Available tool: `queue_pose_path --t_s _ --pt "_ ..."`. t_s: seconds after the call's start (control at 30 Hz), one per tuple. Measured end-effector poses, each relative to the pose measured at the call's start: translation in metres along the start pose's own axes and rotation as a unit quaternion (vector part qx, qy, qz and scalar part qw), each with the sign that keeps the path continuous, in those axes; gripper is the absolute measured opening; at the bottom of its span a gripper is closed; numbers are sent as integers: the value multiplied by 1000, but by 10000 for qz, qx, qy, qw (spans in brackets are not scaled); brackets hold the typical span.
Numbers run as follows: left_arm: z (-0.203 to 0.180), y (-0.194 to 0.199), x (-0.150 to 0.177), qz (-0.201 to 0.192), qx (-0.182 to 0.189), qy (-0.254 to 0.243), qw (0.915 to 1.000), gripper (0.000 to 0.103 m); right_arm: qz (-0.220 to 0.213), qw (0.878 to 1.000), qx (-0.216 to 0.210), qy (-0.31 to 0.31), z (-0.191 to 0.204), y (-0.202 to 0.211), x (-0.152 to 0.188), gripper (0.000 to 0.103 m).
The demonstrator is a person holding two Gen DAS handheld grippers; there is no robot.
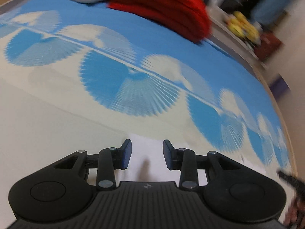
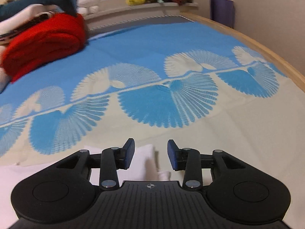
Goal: Fold small clothes
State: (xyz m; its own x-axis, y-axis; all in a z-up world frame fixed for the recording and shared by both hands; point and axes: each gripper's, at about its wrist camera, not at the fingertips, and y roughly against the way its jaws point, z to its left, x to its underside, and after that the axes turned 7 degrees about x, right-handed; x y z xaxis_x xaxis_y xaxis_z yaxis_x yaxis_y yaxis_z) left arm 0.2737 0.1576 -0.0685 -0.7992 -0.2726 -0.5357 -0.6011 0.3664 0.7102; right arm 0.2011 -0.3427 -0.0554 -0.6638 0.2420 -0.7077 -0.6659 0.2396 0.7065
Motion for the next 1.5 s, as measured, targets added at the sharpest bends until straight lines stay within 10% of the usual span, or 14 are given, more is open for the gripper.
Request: queue_pose_path --t_s 0.2,0.33,0.53,0.73,0.9,1.03,1.17,1.33,1.5 --pt "-26 -19 35 975 219 -752 9921 39 896 9914 -764 570 3 2 17 48" --pt "-32 -47 69 1894 -750 -1216 9715 33 1904 9650 152 1795 10 -22 51 57" --pt "-59 -20 71 1566 -298 -1399 9772 34 1468 9838 -401 946 -11 18 32 52" --pt "-62 -35 103 2376 -723 -2041 9469 36 2007 9440 67 2617 14 8 71 53" --pt "-67 -19 107 2353 -425 -2193 9459 36 1852 9578 -490 2143 12 26 59 52" --pt "-65 -23 131 2726 -840 -2686 9201 35 2357 9115 -100 3370 24 19 95 52" --pt "-73 -14 133 2736 -626 -2692 9213 36 2230 9181 -233 3268 26 24 88 52" --pt "-82 -18 166 2951 -1153 -3768 8704 36 2162 8939 70 3926 36 25 102 56" --pt "-91 1 166 2533 -1405 -4045 8675 43 1384 9302 209 3394 34 59 78 55"
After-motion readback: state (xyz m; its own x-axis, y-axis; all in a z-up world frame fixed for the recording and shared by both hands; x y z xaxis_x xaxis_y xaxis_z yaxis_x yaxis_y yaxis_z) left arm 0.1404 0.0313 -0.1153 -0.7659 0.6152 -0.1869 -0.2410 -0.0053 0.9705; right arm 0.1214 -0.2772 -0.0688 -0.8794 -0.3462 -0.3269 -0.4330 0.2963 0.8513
